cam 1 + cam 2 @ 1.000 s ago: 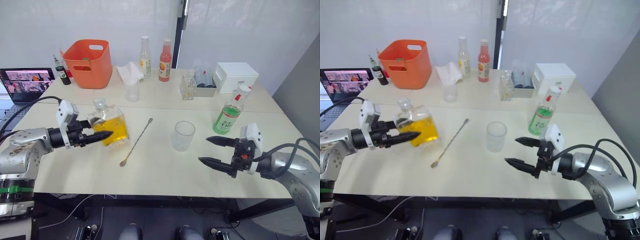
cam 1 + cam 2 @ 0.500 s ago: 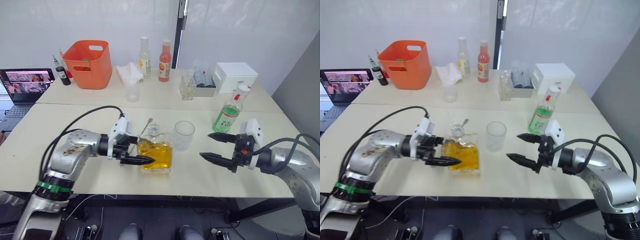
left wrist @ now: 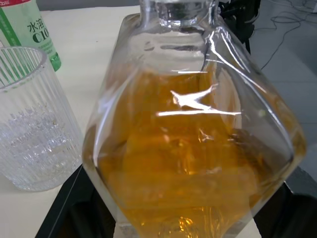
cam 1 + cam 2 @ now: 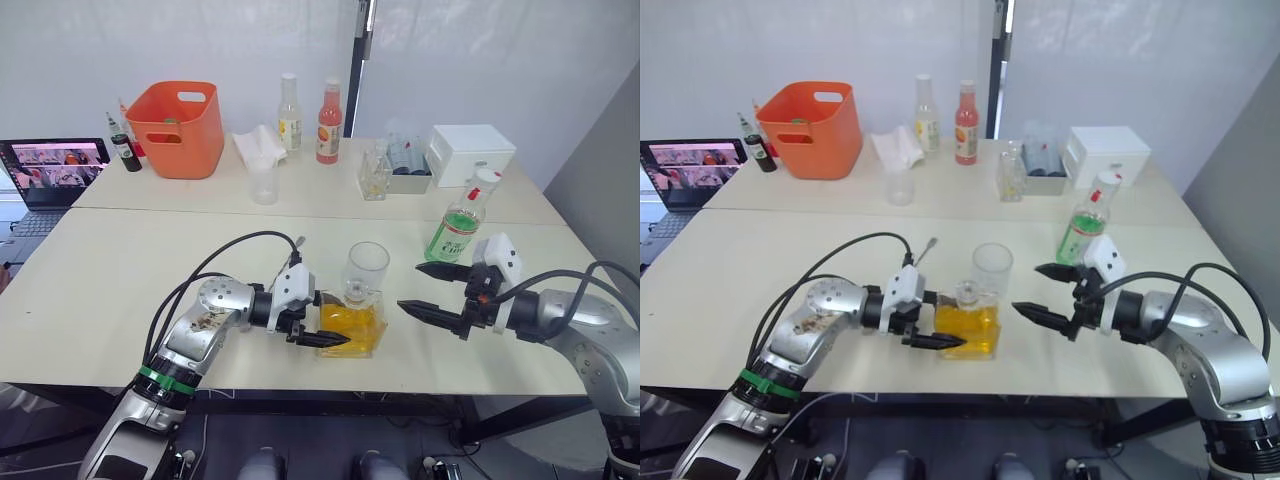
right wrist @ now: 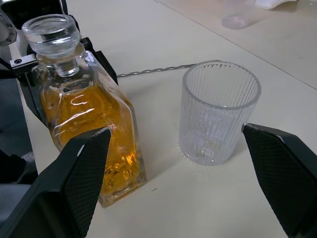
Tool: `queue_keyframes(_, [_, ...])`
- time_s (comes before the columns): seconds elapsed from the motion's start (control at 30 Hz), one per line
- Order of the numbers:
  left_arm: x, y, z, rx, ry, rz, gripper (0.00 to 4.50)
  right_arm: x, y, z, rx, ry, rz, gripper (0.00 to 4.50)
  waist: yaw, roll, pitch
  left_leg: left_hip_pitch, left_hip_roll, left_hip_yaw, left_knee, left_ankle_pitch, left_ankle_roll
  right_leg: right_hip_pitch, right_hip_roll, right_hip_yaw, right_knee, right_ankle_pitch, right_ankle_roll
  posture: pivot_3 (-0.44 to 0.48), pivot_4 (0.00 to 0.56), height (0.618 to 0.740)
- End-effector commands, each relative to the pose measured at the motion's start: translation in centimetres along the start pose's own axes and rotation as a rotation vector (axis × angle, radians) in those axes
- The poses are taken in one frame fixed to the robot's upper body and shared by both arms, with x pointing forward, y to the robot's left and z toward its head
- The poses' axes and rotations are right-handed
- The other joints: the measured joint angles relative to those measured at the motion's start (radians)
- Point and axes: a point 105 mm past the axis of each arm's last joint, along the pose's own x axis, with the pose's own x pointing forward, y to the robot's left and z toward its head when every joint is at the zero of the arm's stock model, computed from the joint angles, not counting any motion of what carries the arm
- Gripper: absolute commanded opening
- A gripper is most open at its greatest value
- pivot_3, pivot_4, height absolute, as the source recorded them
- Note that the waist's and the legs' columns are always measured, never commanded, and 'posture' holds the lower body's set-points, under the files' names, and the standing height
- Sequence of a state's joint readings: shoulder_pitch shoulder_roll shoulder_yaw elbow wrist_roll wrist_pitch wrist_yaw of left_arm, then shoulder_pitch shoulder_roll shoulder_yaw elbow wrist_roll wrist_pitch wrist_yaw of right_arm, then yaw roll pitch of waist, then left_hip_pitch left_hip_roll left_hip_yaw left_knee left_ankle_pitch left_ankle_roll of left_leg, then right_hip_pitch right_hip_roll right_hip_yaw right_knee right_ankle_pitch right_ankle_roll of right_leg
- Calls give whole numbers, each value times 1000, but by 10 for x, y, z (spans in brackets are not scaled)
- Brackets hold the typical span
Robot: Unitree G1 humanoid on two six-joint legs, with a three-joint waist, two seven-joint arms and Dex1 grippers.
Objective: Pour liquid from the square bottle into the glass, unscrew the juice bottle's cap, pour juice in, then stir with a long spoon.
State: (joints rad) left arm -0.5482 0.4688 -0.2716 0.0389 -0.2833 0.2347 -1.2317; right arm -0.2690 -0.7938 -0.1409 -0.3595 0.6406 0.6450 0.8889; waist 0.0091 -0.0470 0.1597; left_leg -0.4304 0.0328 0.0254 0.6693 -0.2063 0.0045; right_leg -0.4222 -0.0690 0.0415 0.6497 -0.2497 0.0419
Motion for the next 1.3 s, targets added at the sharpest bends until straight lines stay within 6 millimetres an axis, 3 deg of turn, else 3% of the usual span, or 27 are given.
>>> queue_keyframes(0.03, [0, 2, 1, 72, -17, 29, 2773, -2, 1, 12, -42, -24, -3, 4500, 1, 1, -1, 0, 0, 0, 0, 0, 0, 0, 0, 0, 0, 0, 0, 0, 150, 715])
queue_keyframes(0.27, [-3, -2, -6, 47, -39, 30, 2773, -3, 1, 12, -43, -18, 6, 4500, 3, 5, -3, 2, 0, 0, 1, 0, 0, 2, 0, 0, 0, 0, 0, 0, 150, 715])
queue_keyframes(0.33, [-6, -1, -1, 43, -51, 30, 3808, -3, 1, 12, -43, -17, 8, 4500, 1, 6, -3, 2, 0, 0, 1, 0, 0, 2, 0, 0, 0, 0, 0, 0, 150, 715])
queue_keyframes(0.4, [-9, -1, 3, 35, -49, 19, 4434, -3, 1, 12, -42, -16, 10, 4500, 0, 6, -3, 1, 0, 0, 1, 0, 0, 2, 0, 0, 0, 0, 0, 0, 150, 715])
queue_keyframes(0.77, [-20, -4, 42, -35, -92, -8, 4476, -9, 10, 13, -44, -17, 62, 4500, 1, 6, -3, 1, 0, 0, 1, 0, 0, 2, 0, 0, 0, 0, 1, 0, 150, 715])
queue_keyframes(1.3, [-5, 2, 31, -27, -59, 29, 4476, -10, 20, 31, -72, -43, 112, 4500, 2, 6, -3, 1, 0, 0, 1, 0, 0, 2, 0, 0, 0, 0, 1, 0, 150, 715])
